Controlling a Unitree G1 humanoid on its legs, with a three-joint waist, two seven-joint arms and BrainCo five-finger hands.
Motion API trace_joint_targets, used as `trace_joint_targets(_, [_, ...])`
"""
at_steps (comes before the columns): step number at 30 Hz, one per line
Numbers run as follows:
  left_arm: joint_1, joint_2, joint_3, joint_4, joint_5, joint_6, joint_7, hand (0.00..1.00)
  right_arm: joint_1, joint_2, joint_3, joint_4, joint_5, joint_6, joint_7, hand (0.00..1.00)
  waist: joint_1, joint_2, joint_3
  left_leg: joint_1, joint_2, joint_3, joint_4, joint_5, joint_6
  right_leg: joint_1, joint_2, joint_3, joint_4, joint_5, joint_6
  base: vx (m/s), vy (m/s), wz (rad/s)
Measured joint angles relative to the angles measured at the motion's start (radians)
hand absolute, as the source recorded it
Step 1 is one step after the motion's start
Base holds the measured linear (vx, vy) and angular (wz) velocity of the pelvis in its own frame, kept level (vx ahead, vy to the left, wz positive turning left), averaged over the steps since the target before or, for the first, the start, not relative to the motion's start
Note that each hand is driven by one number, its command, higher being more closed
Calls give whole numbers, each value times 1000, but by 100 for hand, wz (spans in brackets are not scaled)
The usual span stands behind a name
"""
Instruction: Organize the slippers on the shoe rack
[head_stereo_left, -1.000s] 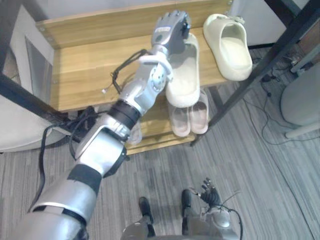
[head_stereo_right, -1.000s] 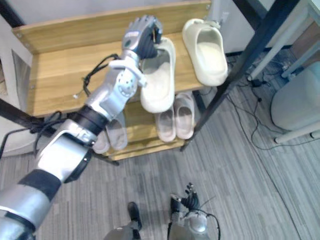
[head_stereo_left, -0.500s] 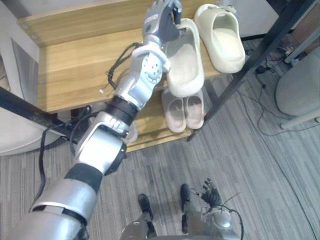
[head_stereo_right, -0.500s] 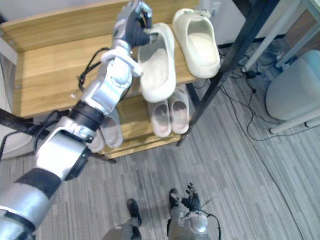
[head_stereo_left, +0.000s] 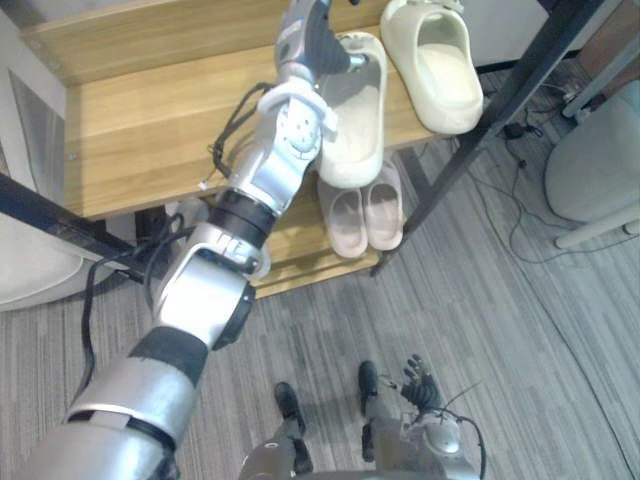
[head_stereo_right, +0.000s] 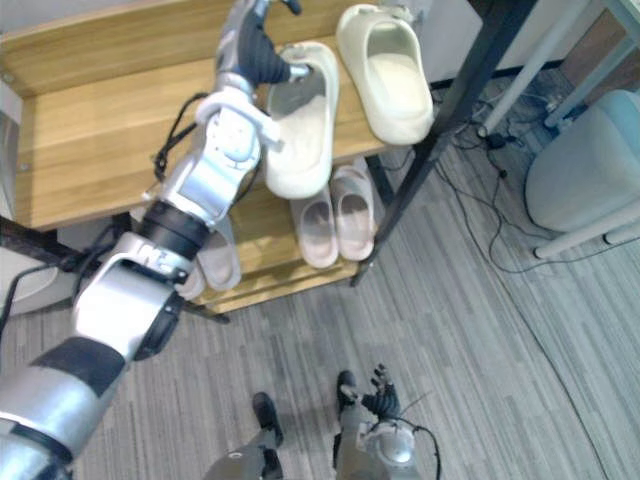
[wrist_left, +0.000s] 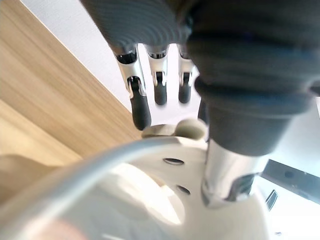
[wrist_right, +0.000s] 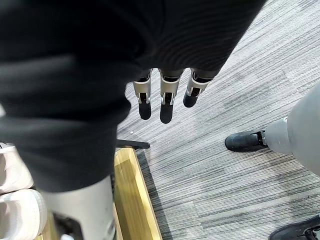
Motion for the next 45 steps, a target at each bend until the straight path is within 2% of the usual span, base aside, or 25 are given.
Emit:
trace_joint_targets(8, [39,-47,56,1,-105,-1,7,0,3,0,1,4,0,0,0,0,-9,-5,-5,2,2,-24,-5,12,0,16,-1,-22,0,0,0,19,7,8])
trace_joint_targets(12, [63,-52,79,0,-167,-4,14,0,9,1,5,8,0,0,0,0,-9,-20,-30,5,1,-27,-2,15,1,21,-3,-28,-1,0,0,31,16,6])
trace_joint_targets(15, [86,-54,82,-5,-215,-7,30,0,11,1,7,11,0,1,1,0,-9,-22,-47,11,-1,-40,0,19,4,34,-6,-38,-2,0,0,42,29,13])
trace_joint_targets(21, [219,-69,83,-163,-361,-69,70,0,14,3,9,49,2,7,1,0,8,-24,-51,40,-6,-72,-5,20,0,86,-13,-77,-9,-12,-8,12,25,17])
trace_joint_targets(27, [399,-75,78,-354,-455,-116,71,0,0,0,11,53,13,8,1,0,29,-23,-52,47,-1,-90,-5,34,-8,98,-11,-104,1,-20,-15,14,8,9])
trace_joint_targets(32, [516,-107,52,-446,-468,-129,65,0,-2,1,18,89,34,11,0,0,36,-24,-54,77,-1,-116,-5,34,-10,144,-12,-133,2,-32,-17,47,19,17])
trace_joint_targets(33, [540,-119,32,-470,-473,-149,63,0,-5,3,19,90,34,11,1,0,43,-24,-54,74,-1,-126,-5,35,-10,146,-13,-139,2,-32,-17,51,19,19])
trace_joint_targets(35, [562,-125,19,-478,-474,-161,61,0,-9,2,20,94,34,12,0,0,47,-24,-55,76,-1,-129,-5,35,-10,149,-13,-141,2,-34,-18,36,15,8])
trace_joint_targets(45, [635,-222,-39,-435,-474,-162,23,0,-35,2,17,131,33,17,-22,0,57,-26,-58,75,-1,-147,-5,37,-10,159,-13,-166,1,-38,-15,56,17,6])
